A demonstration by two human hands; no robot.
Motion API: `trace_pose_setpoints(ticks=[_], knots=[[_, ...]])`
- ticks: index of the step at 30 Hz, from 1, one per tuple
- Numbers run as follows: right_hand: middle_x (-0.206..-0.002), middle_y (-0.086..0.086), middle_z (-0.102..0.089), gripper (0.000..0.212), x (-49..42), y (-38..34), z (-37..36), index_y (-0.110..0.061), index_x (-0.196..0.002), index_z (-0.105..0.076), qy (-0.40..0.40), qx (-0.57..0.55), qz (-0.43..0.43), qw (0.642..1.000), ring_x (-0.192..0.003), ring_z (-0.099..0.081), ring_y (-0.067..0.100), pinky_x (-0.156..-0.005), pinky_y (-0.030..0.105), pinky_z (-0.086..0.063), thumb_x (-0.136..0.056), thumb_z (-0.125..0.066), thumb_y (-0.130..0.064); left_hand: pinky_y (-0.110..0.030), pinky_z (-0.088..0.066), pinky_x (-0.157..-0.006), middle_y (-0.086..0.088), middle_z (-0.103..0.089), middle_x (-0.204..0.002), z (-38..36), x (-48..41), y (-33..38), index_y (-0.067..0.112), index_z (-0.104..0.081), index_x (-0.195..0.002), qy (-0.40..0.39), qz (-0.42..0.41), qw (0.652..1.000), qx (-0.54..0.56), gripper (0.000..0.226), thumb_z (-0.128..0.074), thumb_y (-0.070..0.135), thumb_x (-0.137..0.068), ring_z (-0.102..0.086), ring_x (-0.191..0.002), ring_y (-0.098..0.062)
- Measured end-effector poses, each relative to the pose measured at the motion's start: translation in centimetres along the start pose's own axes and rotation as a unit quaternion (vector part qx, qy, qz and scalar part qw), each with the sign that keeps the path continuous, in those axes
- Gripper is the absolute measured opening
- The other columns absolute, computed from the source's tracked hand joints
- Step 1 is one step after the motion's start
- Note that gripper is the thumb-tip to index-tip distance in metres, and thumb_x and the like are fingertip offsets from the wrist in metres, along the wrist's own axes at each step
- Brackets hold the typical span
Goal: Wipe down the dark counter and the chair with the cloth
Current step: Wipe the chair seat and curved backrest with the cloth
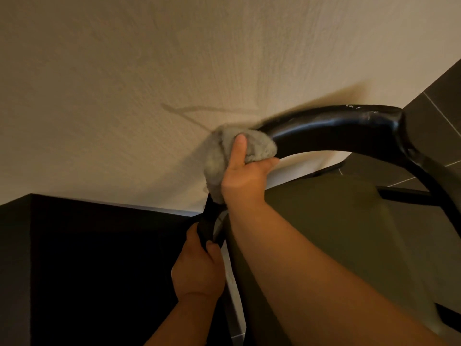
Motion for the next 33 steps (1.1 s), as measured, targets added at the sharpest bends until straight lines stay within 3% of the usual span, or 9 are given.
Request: trace_pose_setpoints(ticks=[5, 9, 11, 15, 17, 21, 25, 28, 33], knots=[[-0.171, 0.001, 0.014, 0.125, 3.0, 3.3, -1.5, -0.017, -0.156, 0.03, -0.102, 0.062, 0.012, 0.993, -0.158, 0.002, 0.019, -0.129, 0.041, -0.008, -0.087, -0.062, -0.065, -0.031, -0.041, -0.07, -0.004, -0.068, -0.125, 0.3, 0.1, 0.8, 0.027, -0.039, -0.157, -0.001, 0.0, 1.0, -0.007, 0.051, -0.047, 0.032, -0.107, -0.058, -0.083, -0.018], [-0.171, 0.013, 0.003, 0.115, 0.2, 1.2, 0.1, -0.008, -0.159, 0.02, -0.04, 0.088, 0.002, 0.995, -0.158, -0.008, 0.03, -0.128, 0.042, -0.012, -0.092, -0.052, -0.069, -0.032, -0.046, -0.072, -0.004, -0.069, -0.122, 0.3, 0.0, 0.5, 0.026, -0.039, -0.157, -0.001, -0.002, 1.0, -0.009, 0.052, -0.048, 0.031, -0.107, -0.066, -0.09, -0.022], [-0.17, 0.016, 0.002, 0.112, -1.4, 0.3, 0.8, -0.005, -0.157, 0.023, -0.01, 0.076, -0.018, 0.997, -0.157, -0.011, 0.031, -0.127, 0.038, -0.013, -0.096, -0.048, -0.066, -0.034, -0.048, -0.07, -0.003, -0.069, -0.113, 0.3, 0.1, 0.5, 0.025, -0.041, -0.156, -0.001, -0.005, 1.0, 0.0, 0.051, -0.049, 0.031, -0.106, -0.061, -0.081, -0.019], [-0.172, 0.007, 0.002, 0.113, 0.0, 1.0, 0.0, -0.016, -0.162, 0.016, -0.011, 0.025, 0.025, 0.999, -0.158, -0.009, 0.022, -0.128, 0.039, -0.013, -0.091, -0.051, -0.073, -0.032, -0.043, -0.065, 0.01, -0.057, -0.096, 0.6, 0.2, 0.6, 0.029, -0.044, -0.151, 0.006, -0.001, 1.0, -0.014, 0.047, -0.049, 0.03, -0.105, -0.051, -0.071, -0.01], [-0.172, 0.002, -0.001, 0.106, 1.5, 2.6, -0.1, -0.025, -0.163, 0.012, -0.055, 0.038, 0.026, 0.997, -0.157, -0.013, 0.02, -0.128, 0.035, -0.014, -0.092, -0.05, -0.072, -0.031, -0.04, -0.065, 0.006, -0.064, -0.104, 0.7, 0.1, 0.7, 0.032, -0.041, -0.153, 0.005, 0.012, 1.0, -0.028, 0.048, -0.049, 0.032, -0.105, -0.053, -0.074, -0.012], [-0.172, 0.006, 0.004, 0.114, 1.2, 4.6, 0.3, -0.017, -0.158, 0.027, -0.164, 0.104, -0.002, 0.981, -0.157, -0.012, 0.024, -0.126, 0.035, -0.015, -0.082, -0.039, -0.071, -0.031, -0.04, -0.066, -0.001, -0.067, -0.123, 0.7, 0.2, 0.9, 0.032, -0.039, -0.154, -0.001, 0.006, 0.999, -0.042, 0.05, -0.048, 0.034, -0.105, -0.064, -0.088, -0.021], [-0.169, 0.015, -0.017, 0.089, -1.4, 2.8, 1.1, -0.005, -0.162, 0.003, -0.063, 0.06, -0.009, 0.996, -0.152, -0.027, 0.028, -0.124, 0.035, -0.023, -0.103, -0.039, -0.056, -0.032, -0.042, -0.069, -0.004, -0.068, -0.113, 0.7, 0.3, 0.7, 0.028, -0.043, -0.15, 0.009, -0.001, 0.999, -0.034, 0.047, -0.048, 0.032, -0.103, -0.057, -0.082, -0.017], [-0.167, 0.016, -0.021, 0.085, -3.2, 1.9, 2.0, -0.002, -0.162, -0.001, 0.01, -0.045, -0.027, 0.999, -0.151, -0.029, 0.029, -0.122, 0.03, -0.024, -0.105, -0.035, -0.056, -0.032, -0.041, -0.07, -0.005, -0.068, -0.114, 0.7, 0.3, 1.1, 0.026, -0.043, -0.153, 0.019, -0.009, 0.999, -0.035, 0.049, -0.047, 0.032, -0.104, -0.06, -0.085, -0.02], [-0.166, 0.024, -0.018, 0.082, -0.3, 5.5, 0.3, -0.009, -0.162, 0.007, -0.088, 0.02, -0.021, 0.996, -0.149, -0.028, 0.042, -0.124, 0.043, -0.025, -0.107, -0.036, -0.051, -0.033, -0.038, -0.07, -0.005, -0.067, -0.119, 0.8, 0.1, 1.1, 0.028, -0.043, -0.151, 0.011, 0.003, 0.999, -0.046, 0.048, -0.048, 0.032, -0.104, -0.062, -0.092, -0.025]])
Point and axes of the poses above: each hand's wrist, its own x-axis away from the middle knuckle, its own z-axis out of the back of the hand, y = z × x, the point moved 6 cm from there along -x, towards the middle knuckle
